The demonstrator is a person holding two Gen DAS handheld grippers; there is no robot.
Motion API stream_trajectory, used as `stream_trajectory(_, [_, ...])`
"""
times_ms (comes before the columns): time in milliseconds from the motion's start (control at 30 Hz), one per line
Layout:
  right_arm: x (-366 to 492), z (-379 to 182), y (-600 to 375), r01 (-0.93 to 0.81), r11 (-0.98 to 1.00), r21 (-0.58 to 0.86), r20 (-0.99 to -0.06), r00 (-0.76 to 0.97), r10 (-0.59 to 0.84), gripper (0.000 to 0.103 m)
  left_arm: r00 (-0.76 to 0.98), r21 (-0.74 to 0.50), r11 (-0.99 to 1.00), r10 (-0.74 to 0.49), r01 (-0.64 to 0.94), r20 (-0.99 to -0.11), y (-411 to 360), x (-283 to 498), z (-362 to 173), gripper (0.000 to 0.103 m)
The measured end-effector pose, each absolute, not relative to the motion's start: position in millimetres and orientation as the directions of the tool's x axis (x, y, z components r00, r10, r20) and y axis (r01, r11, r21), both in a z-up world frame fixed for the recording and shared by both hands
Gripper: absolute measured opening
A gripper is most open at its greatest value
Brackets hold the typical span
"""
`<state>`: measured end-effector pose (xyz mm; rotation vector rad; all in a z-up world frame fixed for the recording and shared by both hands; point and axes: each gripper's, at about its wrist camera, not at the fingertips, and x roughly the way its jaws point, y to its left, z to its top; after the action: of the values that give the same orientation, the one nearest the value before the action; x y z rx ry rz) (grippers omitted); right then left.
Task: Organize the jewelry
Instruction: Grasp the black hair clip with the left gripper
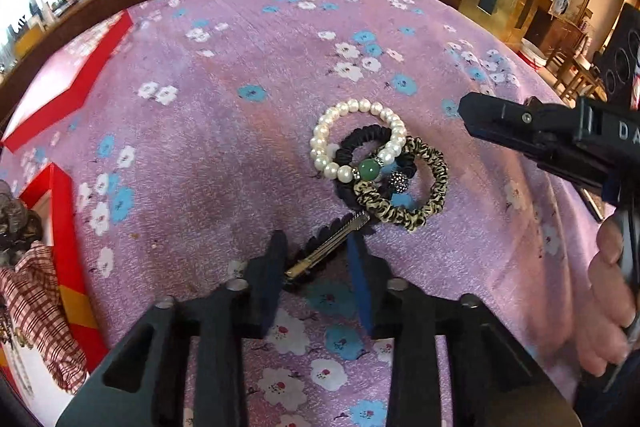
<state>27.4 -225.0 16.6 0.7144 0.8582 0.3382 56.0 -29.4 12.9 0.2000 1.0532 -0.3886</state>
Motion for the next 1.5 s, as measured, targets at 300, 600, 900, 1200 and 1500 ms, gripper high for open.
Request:
stream_trajectory(300, [27.5, 15.4, -216.7, 0.002, 0.759, 0.652, -0.599, 0.615, 0.513, 0.019, 0.513, -0.115, 0.941, -0.274, 0.32, -0.813, 1.0, 50.3, 13.5, 0.011])
stream_trajectory(600, [47.2, 21.1, -208.2, 0.045, 0.794, 0.607, -0.667, 0.571, 0.478, 0.019, 0.574, -0.225, 0.936, -0.345, 0.271, -0.743, 34.7, 51.9, 40.3, 0.0])
stream_trajectory(900, [94.7, 10.4, -180.6, 0.089, 0.871, 0.484, -0.803, 0.44, 0.401, 0.018, 0.53, -0.248, 0.934, -0.351, 0.257, -0.772, 35.2, 61.3, 32.9, 0.0])
stream_trajectory(1200, [104.0, 17.3, -144.9, -0.023, 0.977, 0.213, -0.879, 0.432, 0.202, 0.01, 0.51, -0.244, 0.939, -0.338, 0.243, -0.791, 32.0, 65.4, 25.1, 0.029])
stream_trajectory(1500, [84.5, 47.5, -155.1, -0.086, 0.971, 0.222, -0.729, 0.646, 0.224, 0.009, 0.501, -0.11, 0.946, -0.257, 0.305, -0.826, 1.4, 61.9, 12.9, 0.018])
